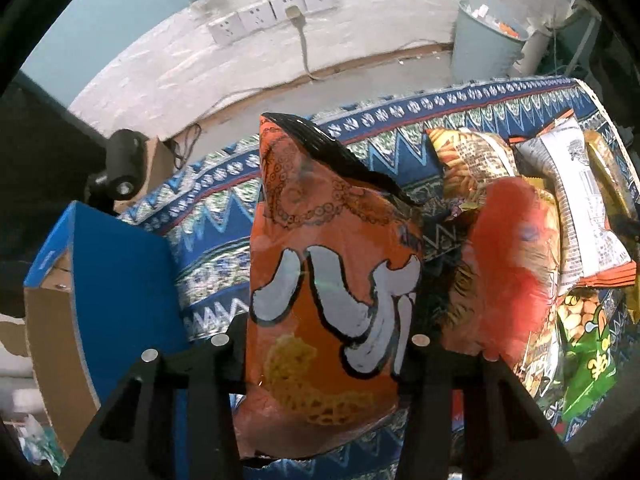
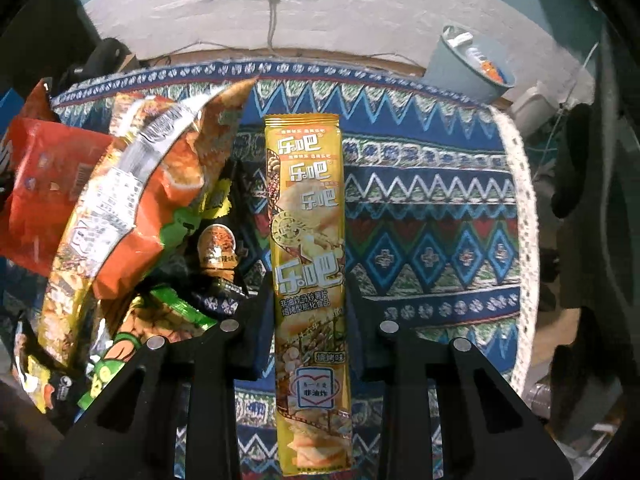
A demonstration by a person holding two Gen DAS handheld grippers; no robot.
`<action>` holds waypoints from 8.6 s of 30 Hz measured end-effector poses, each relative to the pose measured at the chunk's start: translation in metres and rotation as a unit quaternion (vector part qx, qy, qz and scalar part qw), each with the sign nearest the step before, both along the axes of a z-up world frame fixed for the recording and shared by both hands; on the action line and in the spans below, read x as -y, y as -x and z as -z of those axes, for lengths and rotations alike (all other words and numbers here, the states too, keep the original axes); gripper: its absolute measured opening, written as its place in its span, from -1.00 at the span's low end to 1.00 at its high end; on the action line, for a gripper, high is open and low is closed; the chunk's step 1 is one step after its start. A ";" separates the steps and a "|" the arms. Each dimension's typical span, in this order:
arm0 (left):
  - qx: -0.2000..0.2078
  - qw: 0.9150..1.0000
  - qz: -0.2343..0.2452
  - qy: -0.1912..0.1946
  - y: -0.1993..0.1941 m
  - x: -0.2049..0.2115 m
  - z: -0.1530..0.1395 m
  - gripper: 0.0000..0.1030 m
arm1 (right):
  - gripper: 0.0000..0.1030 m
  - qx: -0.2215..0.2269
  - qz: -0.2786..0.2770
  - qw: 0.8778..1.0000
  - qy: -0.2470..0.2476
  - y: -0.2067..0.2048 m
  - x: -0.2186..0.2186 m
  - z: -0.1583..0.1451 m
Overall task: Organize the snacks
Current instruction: 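Carry both snacks over the box and open both tools to drop them, then move both tools back over the snack pile, then grasp the red bag with left tool while right tool grasps white-silver bag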
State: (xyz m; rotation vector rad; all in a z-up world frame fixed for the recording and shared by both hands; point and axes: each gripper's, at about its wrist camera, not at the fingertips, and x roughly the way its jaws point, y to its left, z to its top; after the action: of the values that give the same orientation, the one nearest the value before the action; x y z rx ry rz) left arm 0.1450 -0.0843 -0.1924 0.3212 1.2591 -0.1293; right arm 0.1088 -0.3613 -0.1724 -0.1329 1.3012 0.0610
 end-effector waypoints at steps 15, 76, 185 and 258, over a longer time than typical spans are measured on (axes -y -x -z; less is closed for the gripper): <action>0.063 0.998 0.002 -0.011 0.034 -0.013 -0.058 -0.09 | -0.44 0.046 -0.006 0.999 -0.010 0.022 -0.018 -0.068; 0.132 0.978 -0.157 0.036 0.130 -0.258 -0.116 -0.10 | -0.43 0.040 -0.274 0.950 -0.144 -0.010 -0.416 -0.140; 0.008 0.998 0.010 0.054 0.023 -0.001 -0.044 0.60 | 0.56 -0.016 0.017 0.997 -0.075 -0.036 -0.068 -0.022; -0.085 0.993 -0.012 0.086 0.000 0.031 0.058 -0.14 | -0.15 -0.033 -0.044 0.998 -0.006 -0.028 -0.074 0.018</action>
State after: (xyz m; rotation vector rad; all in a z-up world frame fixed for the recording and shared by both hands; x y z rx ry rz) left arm 0.1453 -0.1155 -0.2505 0.1488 1.4098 -0.2464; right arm 0.1365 -0.2876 -0.1902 -0.1786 1.3605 0.1491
